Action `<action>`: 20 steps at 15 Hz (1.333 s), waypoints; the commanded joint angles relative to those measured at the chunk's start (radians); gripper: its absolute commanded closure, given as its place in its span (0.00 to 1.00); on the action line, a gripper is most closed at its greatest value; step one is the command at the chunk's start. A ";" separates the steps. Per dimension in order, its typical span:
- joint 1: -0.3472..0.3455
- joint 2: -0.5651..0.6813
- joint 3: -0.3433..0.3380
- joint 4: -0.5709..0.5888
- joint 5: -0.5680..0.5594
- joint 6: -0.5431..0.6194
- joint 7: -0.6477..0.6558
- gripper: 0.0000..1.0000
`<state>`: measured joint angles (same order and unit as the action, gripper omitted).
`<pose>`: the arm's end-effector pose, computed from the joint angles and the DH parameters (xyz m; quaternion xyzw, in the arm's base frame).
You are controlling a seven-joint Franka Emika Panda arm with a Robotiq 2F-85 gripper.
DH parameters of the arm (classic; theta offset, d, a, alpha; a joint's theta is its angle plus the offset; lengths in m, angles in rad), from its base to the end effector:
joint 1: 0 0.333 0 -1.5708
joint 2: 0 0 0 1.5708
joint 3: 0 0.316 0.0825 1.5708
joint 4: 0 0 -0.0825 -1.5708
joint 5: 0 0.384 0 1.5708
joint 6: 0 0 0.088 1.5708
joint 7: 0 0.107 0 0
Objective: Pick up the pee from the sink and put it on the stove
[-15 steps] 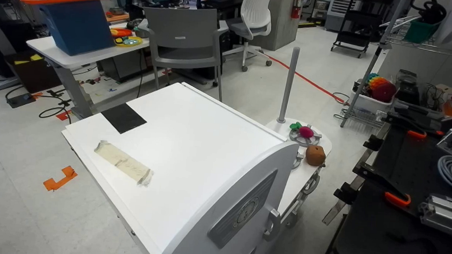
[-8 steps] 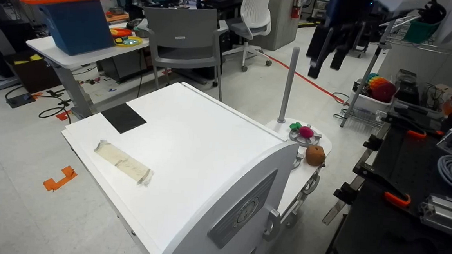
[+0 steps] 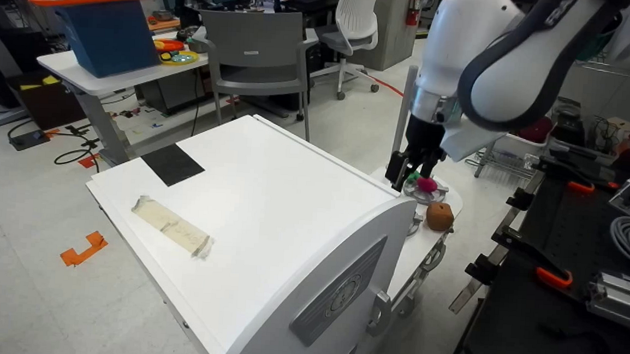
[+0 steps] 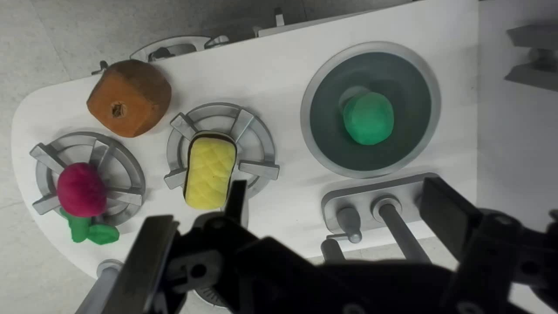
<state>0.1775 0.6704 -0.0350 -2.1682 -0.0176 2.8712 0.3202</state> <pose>0.5403 0.0772 0.0836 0.9969 -0.0764 0.0190 0.0092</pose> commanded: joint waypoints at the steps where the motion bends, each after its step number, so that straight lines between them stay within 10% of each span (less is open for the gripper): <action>1: 0.090 0.228 -0.070 0.209 0.000 0.018 0.020 0.00; 10: 0.172 0.589 -0.086 0.621 0.015 -0.045 0.030 0.00; 20: 0.187 0.783 -0.063 0.820 0.003 -0.117 0.012 0.00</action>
<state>0.3535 1.3852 -0.0855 -1.4486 -0.0120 2.7965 0.3411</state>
